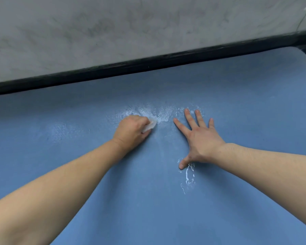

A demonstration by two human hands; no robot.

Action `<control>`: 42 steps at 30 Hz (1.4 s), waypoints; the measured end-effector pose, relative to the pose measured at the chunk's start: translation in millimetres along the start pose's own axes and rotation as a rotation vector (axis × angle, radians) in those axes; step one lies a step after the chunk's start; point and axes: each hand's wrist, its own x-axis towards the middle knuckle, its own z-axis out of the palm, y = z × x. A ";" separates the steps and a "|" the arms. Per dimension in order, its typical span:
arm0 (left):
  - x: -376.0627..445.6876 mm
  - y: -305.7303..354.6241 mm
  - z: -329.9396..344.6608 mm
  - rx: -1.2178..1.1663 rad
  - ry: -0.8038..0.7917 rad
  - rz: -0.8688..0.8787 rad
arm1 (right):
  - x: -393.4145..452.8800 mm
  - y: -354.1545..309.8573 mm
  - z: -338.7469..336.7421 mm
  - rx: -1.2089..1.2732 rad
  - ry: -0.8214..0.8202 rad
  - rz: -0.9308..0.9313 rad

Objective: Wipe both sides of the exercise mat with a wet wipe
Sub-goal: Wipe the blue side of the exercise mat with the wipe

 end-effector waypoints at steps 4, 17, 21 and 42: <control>-18.6 32.4 10.5 -0.109 -0.147 0.269 | 1.2 -2.0 -3.0 -0.014 -0.029 0.001; 3.3 12.1 10.1 -0.061 -0.328 0.531 | 54.7 17.9 -65.3 0.050 -0.056 0.112; 50.2 -53.4 -10.3 0.107 -0.034 0.005 | 57.1 19.4 -58.1 0.048 -0.066 0.105; 113.7 -57.2 -11.5 0.161 -0.031 -0.096 | 59.5 36.2 -77.9 0.093 -0.034 0.043</control>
